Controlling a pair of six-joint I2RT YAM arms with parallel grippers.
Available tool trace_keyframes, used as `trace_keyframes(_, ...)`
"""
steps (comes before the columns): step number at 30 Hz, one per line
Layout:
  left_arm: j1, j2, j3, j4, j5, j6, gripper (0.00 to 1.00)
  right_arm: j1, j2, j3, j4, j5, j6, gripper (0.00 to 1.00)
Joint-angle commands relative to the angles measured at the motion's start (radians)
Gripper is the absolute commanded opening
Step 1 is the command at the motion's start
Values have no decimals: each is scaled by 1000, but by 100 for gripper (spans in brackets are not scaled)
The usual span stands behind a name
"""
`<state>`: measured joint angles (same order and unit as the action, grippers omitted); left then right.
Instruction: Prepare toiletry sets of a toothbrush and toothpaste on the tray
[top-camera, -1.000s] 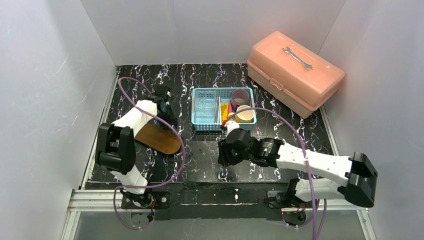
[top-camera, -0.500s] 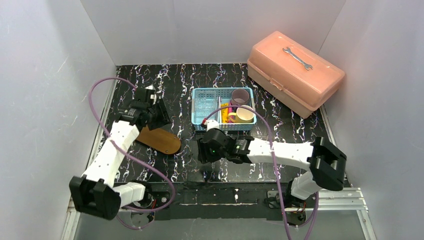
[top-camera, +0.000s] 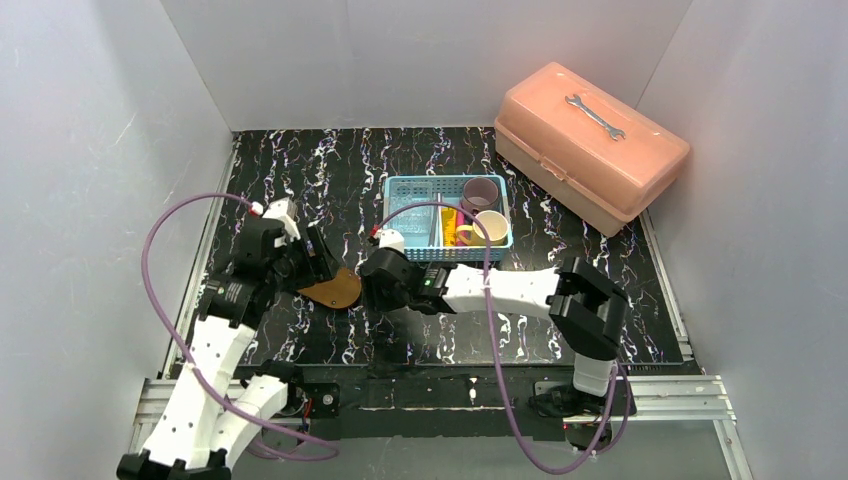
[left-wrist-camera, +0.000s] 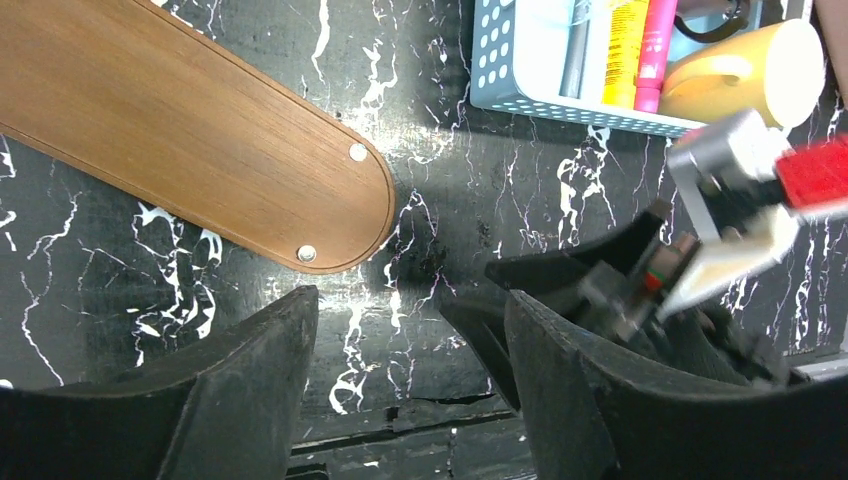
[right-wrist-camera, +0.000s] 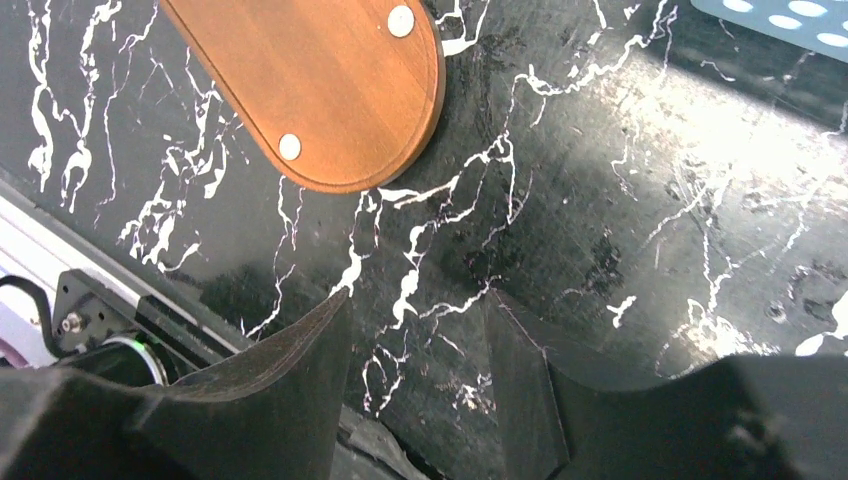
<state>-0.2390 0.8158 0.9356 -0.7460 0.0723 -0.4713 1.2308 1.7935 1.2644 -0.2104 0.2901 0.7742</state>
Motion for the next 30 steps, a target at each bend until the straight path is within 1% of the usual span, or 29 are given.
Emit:
trace_keyframes(1,-5,-115,-42,-16,-32,39,69,4,61,81,16,62,54,59)
trace_keyframes(5,-4,-220,-85,-11,-58,25,77,4,124,142,-3,80,69,59)
trace_keyframes(10,-5,-277,-100,-18,-6,13,82,4,185,213,-27,103,89,59)
trace_keyframes(13,-4,-288,-112,-20,3,8,82,4,213,240,-34,117,102,58)
trace_keyframes(23,-4,-380,-121,-31,-46,-13,82,4,289,316,-84,159,117,57)
trace_keyframes(30,-4,-398,-123,-33,-55,-15,83,4,306,321,-96,181,115,57)
